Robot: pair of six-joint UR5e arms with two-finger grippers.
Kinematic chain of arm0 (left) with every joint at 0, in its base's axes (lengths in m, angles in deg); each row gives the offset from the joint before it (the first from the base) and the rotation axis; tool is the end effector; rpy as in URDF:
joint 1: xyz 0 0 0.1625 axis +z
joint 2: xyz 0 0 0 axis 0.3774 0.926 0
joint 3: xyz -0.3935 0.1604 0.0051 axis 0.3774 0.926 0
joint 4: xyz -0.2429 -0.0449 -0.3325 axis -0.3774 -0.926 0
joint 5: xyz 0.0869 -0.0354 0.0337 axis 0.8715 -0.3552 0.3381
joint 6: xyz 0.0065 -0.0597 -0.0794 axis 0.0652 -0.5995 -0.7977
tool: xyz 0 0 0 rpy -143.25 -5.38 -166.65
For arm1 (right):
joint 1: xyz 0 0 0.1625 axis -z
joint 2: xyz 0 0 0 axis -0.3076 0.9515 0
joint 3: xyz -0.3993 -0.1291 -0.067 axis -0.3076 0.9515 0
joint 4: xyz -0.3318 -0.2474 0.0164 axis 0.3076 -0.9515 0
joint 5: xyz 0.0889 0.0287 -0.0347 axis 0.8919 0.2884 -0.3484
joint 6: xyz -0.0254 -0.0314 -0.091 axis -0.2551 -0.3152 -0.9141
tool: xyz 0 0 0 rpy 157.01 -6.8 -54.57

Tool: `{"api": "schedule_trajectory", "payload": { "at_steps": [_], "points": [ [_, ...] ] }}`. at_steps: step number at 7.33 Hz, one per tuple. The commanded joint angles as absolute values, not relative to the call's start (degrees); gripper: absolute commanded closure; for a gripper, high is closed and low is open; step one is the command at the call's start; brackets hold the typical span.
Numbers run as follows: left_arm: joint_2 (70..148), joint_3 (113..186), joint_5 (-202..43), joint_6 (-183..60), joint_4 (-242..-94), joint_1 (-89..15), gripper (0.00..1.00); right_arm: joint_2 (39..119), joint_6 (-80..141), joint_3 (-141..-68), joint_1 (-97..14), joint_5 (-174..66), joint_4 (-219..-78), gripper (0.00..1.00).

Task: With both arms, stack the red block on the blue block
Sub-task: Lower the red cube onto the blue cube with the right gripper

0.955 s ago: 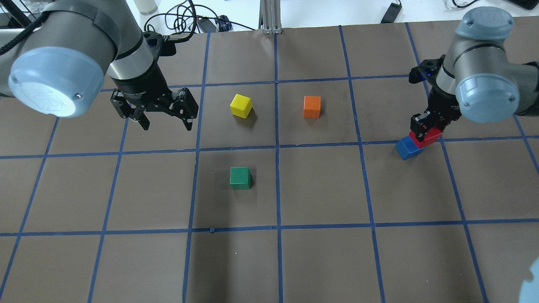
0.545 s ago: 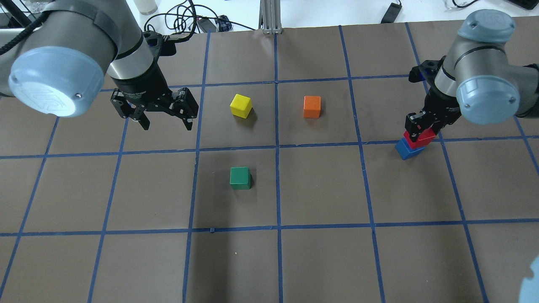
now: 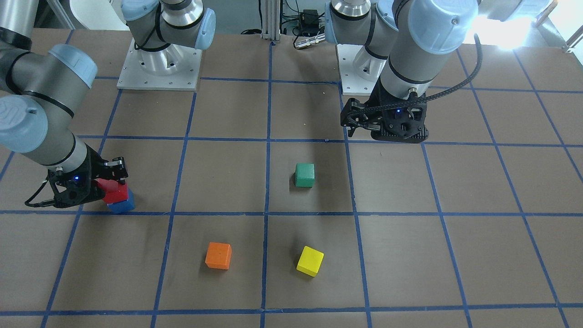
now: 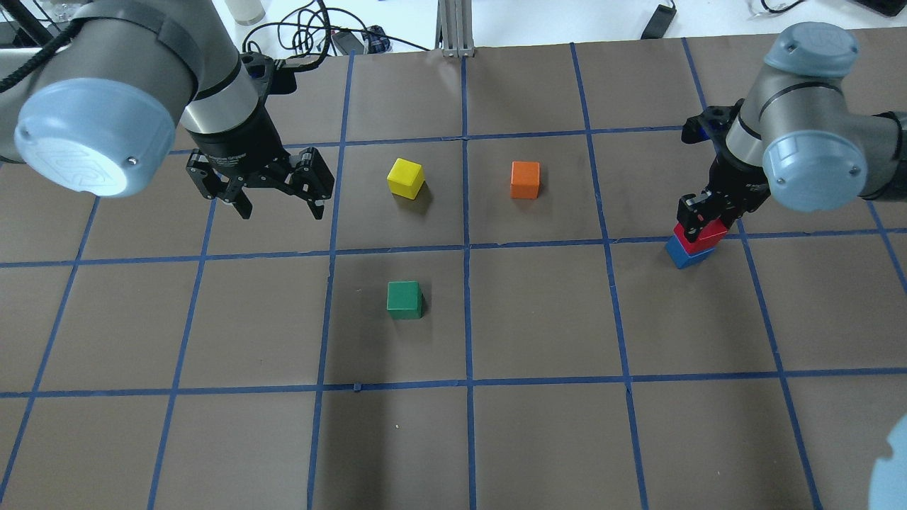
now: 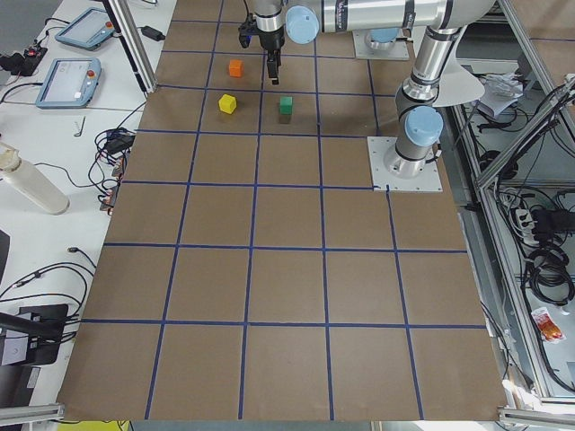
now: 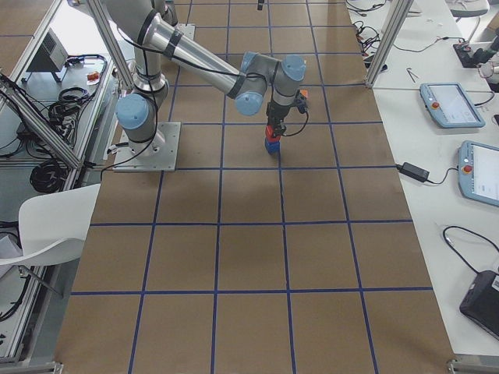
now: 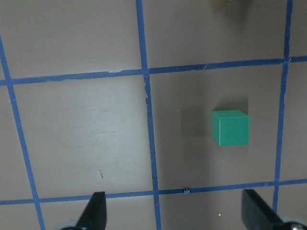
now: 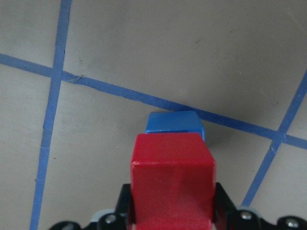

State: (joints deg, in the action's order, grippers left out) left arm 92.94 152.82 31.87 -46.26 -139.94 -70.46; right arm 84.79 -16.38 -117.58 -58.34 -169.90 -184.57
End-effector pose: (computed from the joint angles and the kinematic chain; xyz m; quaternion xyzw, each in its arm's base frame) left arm -0.1566 -0.4977 0.4241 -0.0290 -0.9982 -0.0518 0.0007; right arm -0.0005 -0.5437 0.2638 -0.1443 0.9869 0.0721 0.0038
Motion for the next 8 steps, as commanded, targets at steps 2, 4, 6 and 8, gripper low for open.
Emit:
{"api": "schedule_trajectory", "payload": {
  "at_steps": [2,4,6,8],
  "points": [
    [92.9,152.9,31.9,-46.3,-139.9,-70.5,0.00,84.7,-18.3,-117.8,-58.4,-171.3,-184.6,1.00],
    [92.9,152.9,31.9,-46.2,-139.9,-70.5,0.00,84.7,-18.2,-117.9,-58.4,-171.0,-184.6,0.77],
    [93.0,152.9,31.9,-46.2,-139.9,-70.5,0.00,84.5,-18.2,-117.9,-58.4,-170.6,-185.3,0.00],
    [93.0,152.9,32.0,-46.2,-140.0,-70.5,0.00,84.1,-18.9,-117.7,-58.4,-171.1,-185.5,0.00]
  ]
}}
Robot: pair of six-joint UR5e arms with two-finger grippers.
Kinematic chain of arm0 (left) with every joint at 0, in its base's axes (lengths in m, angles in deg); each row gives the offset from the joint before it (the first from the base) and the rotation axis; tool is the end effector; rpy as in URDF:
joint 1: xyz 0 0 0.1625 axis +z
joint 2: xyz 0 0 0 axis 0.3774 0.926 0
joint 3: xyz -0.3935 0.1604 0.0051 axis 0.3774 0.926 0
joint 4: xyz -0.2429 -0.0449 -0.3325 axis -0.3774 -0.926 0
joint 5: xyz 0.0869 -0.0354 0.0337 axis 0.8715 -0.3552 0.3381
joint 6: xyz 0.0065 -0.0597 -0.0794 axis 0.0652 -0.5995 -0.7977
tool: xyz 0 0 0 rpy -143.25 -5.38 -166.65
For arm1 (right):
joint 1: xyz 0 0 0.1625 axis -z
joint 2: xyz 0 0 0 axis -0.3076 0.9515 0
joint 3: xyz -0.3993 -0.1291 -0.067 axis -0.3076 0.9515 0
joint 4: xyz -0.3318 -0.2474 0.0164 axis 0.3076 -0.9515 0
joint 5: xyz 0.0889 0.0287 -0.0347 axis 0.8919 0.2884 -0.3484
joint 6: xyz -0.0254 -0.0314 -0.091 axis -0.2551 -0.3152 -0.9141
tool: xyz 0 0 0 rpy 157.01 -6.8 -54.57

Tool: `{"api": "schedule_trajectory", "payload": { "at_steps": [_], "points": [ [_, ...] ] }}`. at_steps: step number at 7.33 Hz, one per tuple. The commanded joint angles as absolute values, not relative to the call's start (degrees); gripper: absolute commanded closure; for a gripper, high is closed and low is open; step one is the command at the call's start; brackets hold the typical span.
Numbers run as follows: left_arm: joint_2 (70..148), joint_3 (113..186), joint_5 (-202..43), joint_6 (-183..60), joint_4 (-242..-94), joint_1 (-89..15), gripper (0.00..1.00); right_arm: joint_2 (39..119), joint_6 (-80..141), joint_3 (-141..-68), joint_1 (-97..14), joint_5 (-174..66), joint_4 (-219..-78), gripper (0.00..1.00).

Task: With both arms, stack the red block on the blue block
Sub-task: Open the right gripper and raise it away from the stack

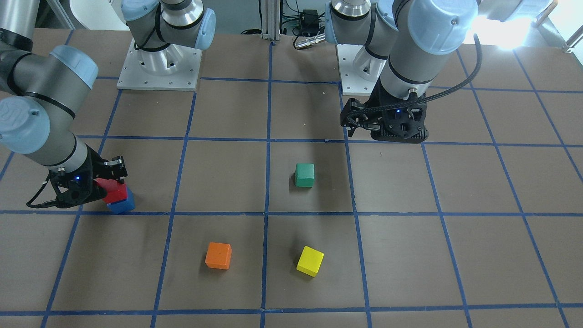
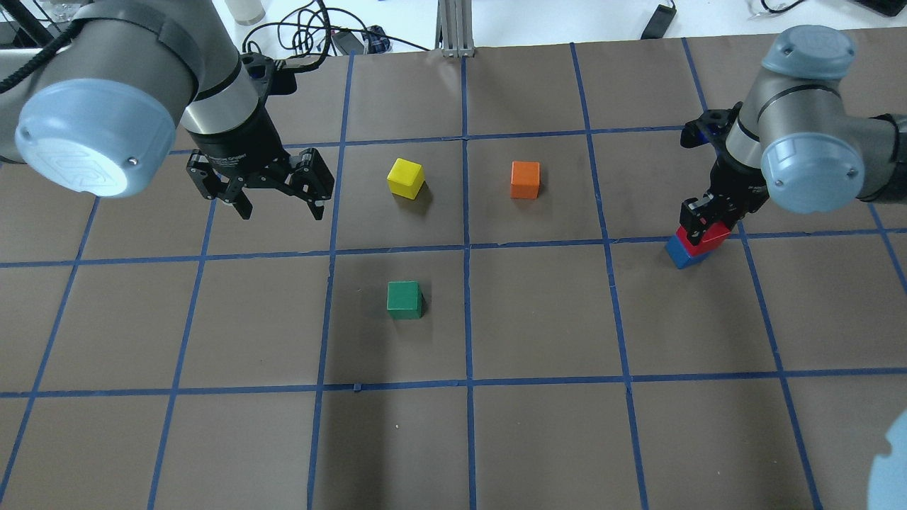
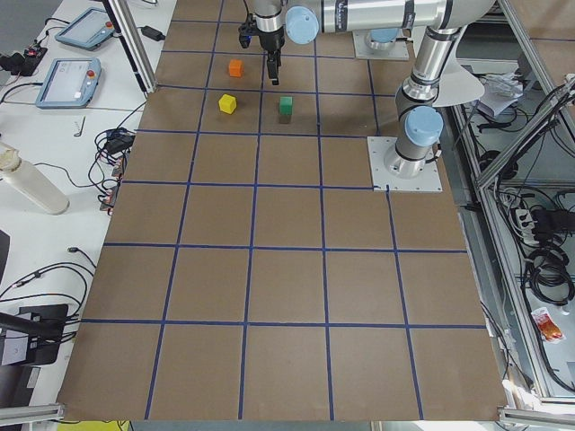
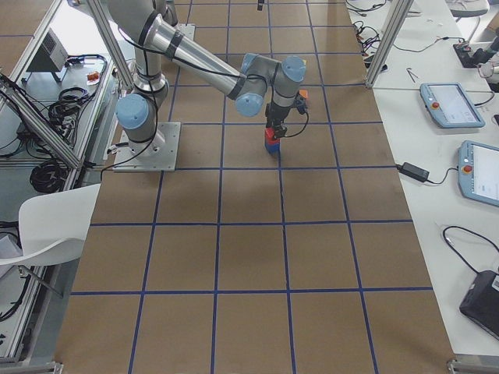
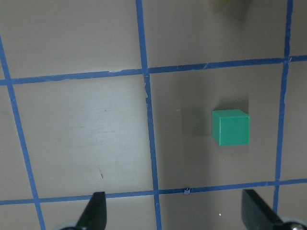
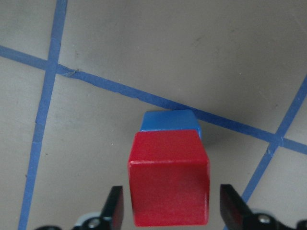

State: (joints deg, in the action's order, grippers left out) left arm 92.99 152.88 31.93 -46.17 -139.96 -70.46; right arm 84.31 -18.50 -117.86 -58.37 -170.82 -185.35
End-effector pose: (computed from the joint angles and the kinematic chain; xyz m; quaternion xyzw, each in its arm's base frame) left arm -0.1565 -0.4977 0.4232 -0.0298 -0.9982 -0.0529 0.0002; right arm -0.0020 -0.5441 0.2586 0.1632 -0.9837 -0.0749 0.0024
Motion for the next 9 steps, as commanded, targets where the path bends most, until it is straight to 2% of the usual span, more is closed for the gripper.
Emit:
{"api": "schedule_trajectory", "payload": {
  "at_steps": [1,2,3,4,7,9],
  "points": [
    [93.0,152.8,32.0,-46.2,-139.9,-70.5,0.00,84.2,-18.8,-117.5,-58.3,-171.3,-185.4,0.00],
    [93.0,152.8,32.0,-46.2,-139.9,-70.5,0.00,84.6,-18.9,-116.7,-58.3,-171.6,-185.3,0.00],
    [93.0,152.8,32.0,-46.2,-139.9,-70.5,0.00,85.4,-18.9,-113.3,-58.5,-172.0,-184.4,0.00],
    [93.0,152.8,32.0,-46.2,-139.9,-70.5,0.00,87.2,-17.5,-108.2,-59.6,-171.3,-177.5,0.00],
    [93.0,152.8,32.0,-46.3,-139.9,-70.5,0.00,89.5,-6.1,-102.1,-70.8,-171.3,-171.4,0.00],
    [93.0,152.8,31.9,-46.5,-139.9,-70.5,0.00,92.2,-1.8,-94.6,-71.2,-166.2,-159.2,0.00]
  ]
}}
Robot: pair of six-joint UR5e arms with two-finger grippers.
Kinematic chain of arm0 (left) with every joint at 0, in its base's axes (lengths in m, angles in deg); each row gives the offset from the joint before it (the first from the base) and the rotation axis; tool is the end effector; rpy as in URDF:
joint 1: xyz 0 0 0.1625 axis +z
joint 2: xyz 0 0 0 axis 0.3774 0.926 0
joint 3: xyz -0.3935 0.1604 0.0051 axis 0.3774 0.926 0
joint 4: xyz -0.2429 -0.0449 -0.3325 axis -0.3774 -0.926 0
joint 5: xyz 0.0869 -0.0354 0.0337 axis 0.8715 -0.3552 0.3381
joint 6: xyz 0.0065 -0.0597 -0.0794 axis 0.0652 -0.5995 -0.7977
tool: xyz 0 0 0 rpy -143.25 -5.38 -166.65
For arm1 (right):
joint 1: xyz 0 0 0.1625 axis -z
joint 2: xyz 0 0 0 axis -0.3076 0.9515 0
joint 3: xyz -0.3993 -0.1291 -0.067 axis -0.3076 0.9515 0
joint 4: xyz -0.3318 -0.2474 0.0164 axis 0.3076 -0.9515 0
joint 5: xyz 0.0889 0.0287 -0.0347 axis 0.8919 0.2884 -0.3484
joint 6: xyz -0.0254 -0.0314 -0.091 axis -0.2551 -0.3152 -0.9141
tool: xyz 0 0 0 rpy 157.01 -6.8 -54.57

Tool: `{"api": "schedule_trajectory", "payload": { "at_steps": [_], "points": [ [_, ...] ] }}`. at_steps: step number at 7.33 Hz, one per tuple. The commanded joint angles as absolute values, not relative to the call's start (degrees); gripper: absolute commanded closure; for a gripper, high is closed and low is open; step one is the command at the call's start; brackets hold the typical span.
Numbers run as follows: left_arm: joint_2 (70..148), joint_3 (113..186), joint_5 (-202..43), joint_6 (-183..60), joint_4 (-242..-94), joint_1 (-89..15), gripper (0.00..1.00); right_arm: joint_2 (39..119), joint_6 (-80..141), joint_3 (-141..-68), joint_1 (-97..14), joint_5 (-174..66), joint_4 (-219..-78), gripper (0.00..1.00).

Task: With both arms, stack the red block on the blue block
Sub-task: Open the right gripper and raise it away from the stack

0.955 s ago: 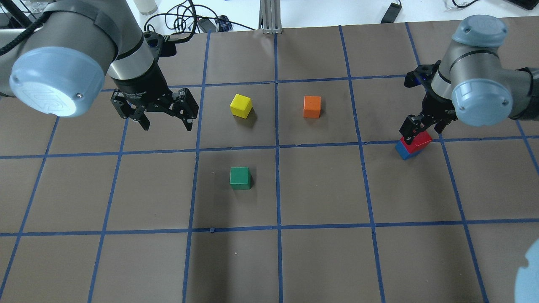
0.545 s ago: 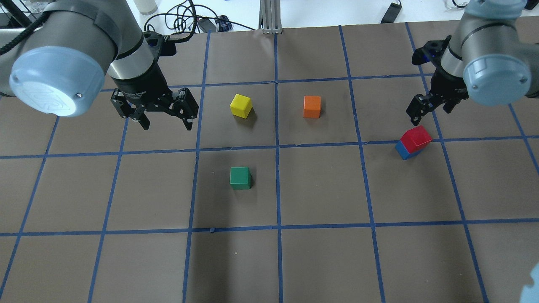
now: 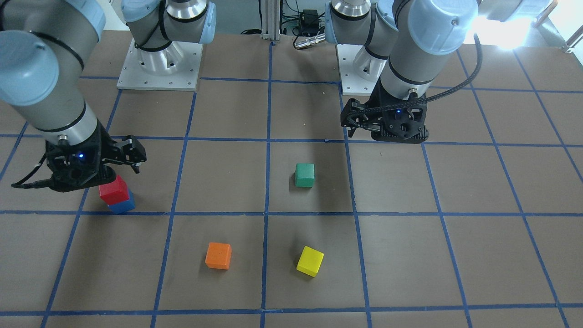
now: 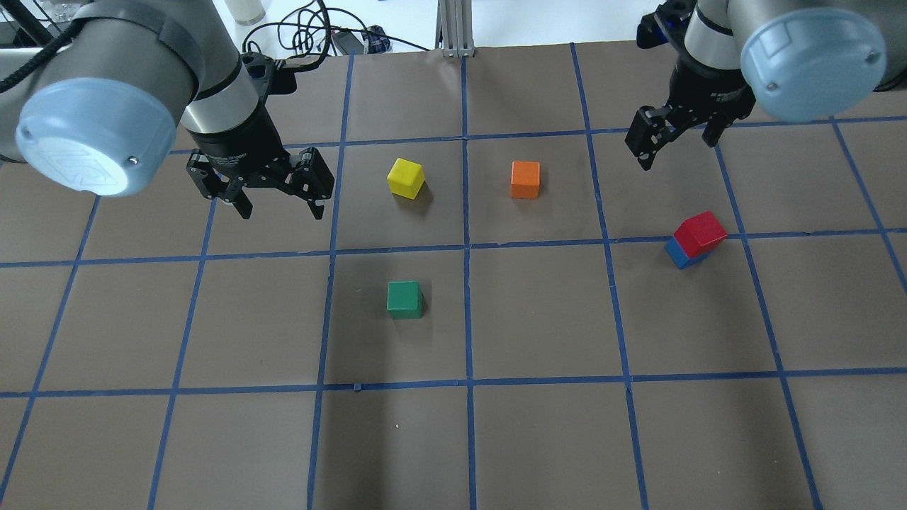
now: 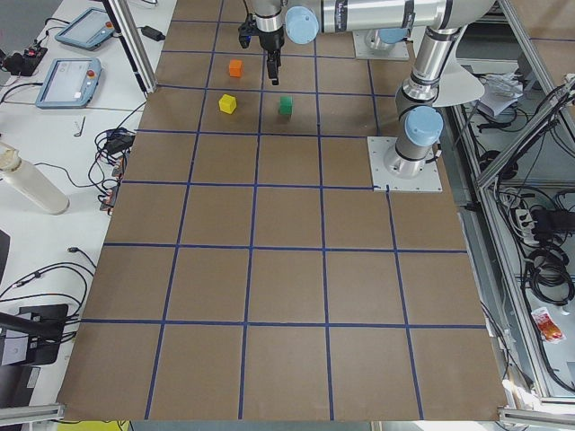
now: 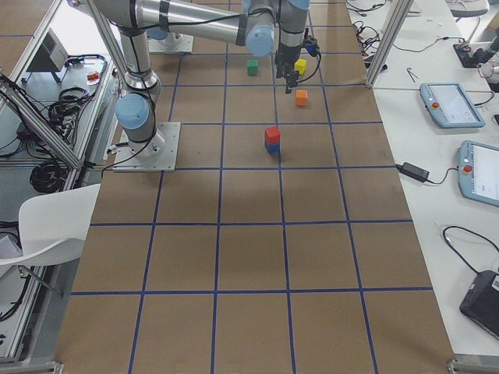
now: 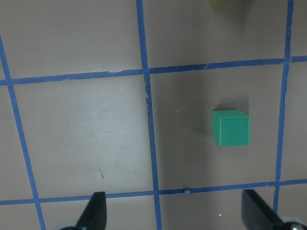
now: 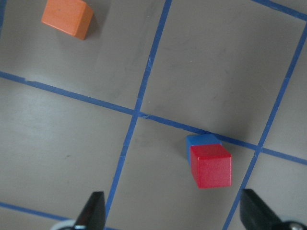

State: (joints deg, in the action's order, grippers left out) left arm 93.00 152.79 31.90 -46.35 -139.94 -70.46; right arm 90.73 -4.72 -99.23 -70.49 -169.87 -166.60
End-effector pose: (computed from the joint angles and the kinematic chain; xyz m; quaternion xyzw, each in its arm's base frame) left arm -0.1565 -0.4980 0.4238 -0.0282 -0.9982 -0.0521 0.0004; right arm 0.1134 -0.5519 0.4392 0.1475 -0.9887 -0.0170 0.0206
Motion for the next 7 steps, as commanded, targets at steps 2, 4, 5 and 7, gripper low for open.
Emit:
{"api": "schedule_trajectory", "payload": {
  "at_steps": [2,4,5,7],
  "points": [
    [92.7,152.7,32.0,-46.8,-139.7,-71.6,0.00,91.9,8.5,-91.9,-74.8,-167.1,-156.8,0.00],
    [92.0,152.9,32.0,-46.4,-139.0,-72.0,0.00,91.6,12.4,-94.2,-76.1,-168.4,-162.9,0.00],
    [91.3,152.9,32.0,-46.4,-139.1,-72.1,0.00,91.9,12.4,-96.2,-76.2,-168.4,-165.3,0.00],
    [91.2,151.1,32.1,-45.9,-136.5,-71.2,0.00,92.4,12.7,-100.4,-76.7,-168.4,-169.5,0.00]
  ]
}}
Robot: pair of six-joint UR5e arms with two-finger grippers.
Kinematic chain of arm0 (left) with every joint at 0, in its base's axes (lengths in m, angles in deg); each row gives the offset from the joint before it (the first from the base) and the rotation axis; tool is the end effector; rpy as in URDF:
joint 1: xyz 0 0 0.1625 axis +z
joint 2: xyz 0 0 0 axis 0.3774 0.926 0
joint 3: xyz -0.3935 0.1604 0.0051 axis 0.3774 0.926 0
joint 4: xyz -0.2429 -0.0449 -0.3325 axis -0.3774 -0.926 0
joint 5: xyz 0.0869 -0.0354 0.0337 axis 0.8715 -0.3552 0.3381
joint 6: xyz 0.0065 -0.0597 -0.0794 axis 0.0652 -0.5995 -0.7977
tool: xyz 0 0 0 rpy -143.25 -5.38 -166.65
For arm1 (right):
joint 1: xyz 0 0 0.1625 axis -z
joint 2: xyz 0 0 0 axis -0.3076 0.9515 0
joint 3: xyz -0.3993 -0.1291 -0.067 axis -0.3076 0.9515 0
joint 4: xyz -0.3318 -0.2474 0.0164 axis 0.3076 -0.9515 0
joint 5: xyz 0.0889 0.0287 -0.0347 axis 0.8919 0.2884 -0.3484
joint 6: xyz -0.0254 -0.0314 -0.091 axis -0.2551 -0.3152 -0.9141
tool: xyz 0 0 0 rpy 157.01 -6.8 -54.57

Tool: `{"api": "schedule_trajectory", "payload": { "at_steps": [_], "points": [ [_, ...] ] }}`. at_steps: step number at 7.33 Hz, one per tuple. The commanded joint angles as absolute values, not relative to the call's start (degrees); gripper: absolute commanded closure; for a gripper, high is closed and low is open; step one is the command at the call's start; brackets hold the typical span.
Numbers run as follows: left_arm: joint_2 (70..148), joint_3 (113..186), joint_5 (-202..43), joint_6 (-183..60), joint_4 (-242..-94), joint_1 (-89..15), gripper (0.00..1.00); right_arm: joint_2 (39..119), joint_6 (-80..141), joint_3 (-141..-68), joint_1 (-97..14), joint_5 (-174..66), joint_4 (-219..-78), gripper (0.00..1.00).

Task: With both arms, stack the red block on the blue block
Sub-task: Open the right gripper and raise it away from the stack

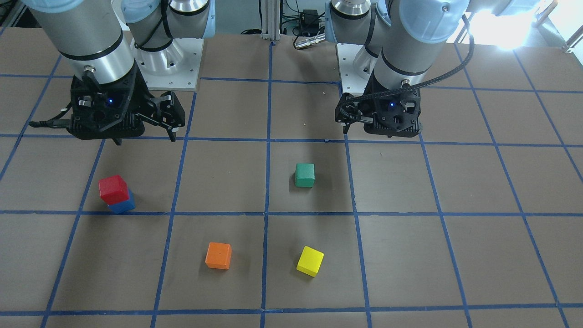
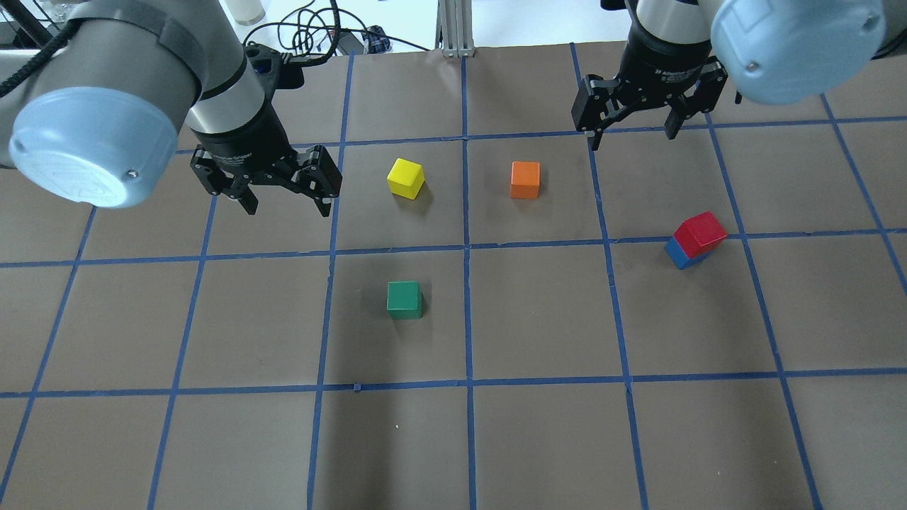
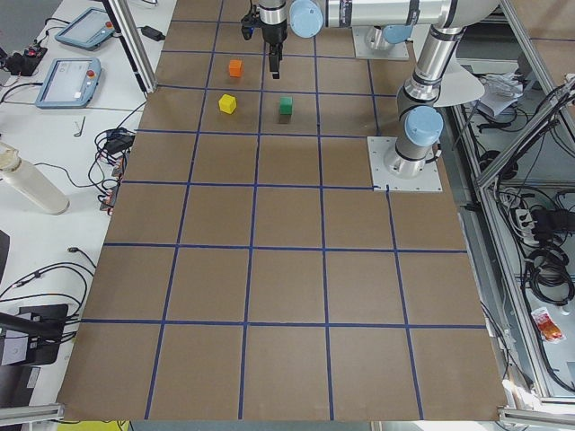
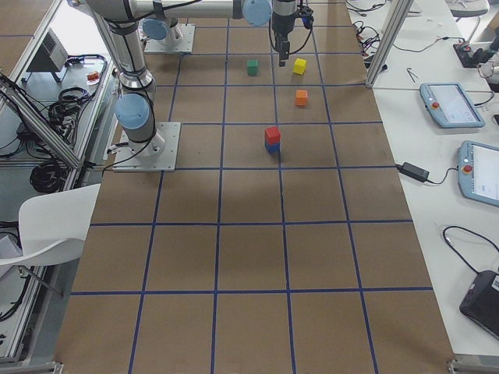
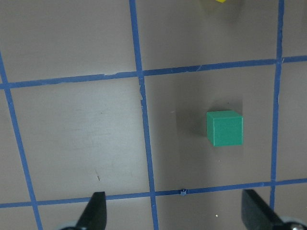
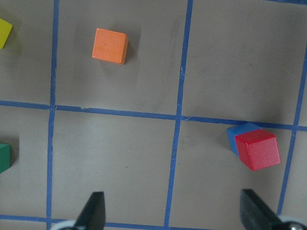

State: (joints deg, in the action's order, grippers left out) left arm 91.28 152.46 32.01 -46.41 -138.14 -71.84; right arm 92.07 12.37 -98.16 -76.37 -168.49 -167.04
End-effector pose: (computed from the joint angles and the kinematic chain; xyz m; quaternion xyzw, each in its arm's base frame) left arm -0.1680 -0.4902 0.4446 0.0398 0.9990 0.0185 0.0002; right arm 0.1715 -0.5338 0.4618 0.0498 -0.9986 0.0120 0.0109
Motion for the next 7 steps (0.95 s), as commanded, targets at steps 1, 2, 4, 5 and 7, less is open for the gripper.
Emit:
{"api": "schedule_trajectory", "payload": {
  "at_steps": [1,2,4,5,7],
  "points": [
    [91.2,150.4,32.2,-45.6,-137.2,-71.3,0.00,92.5,12.5,-100.1,-76.8,-168.3,-169.0,0.00],
    [91.5,150.2,32.3,-46.0,-136.6,-71.5,0.00,92.5,12.5,-100.1,-77.4,-167.4,-168.4,0.00],
    [91.2,149.5,33.0,-46.2,-136.8,-71.8,0.00,92.4,12.6,-96.7,-78.2,-167.0,-163.0,0.00],
    [91.1,150.2,33.2,-46.3,-137.0,-71.9,0.00,92.2,12.7,-96.2,-78.3,-167.0,-163.1,0.00],
    [91.3,149.7,33.1,-46.4,-137.2,-71.9,0.00,92.1,12.6,-95.7,-78.3,-167.0,-163.4,0.00]
  ]
}}
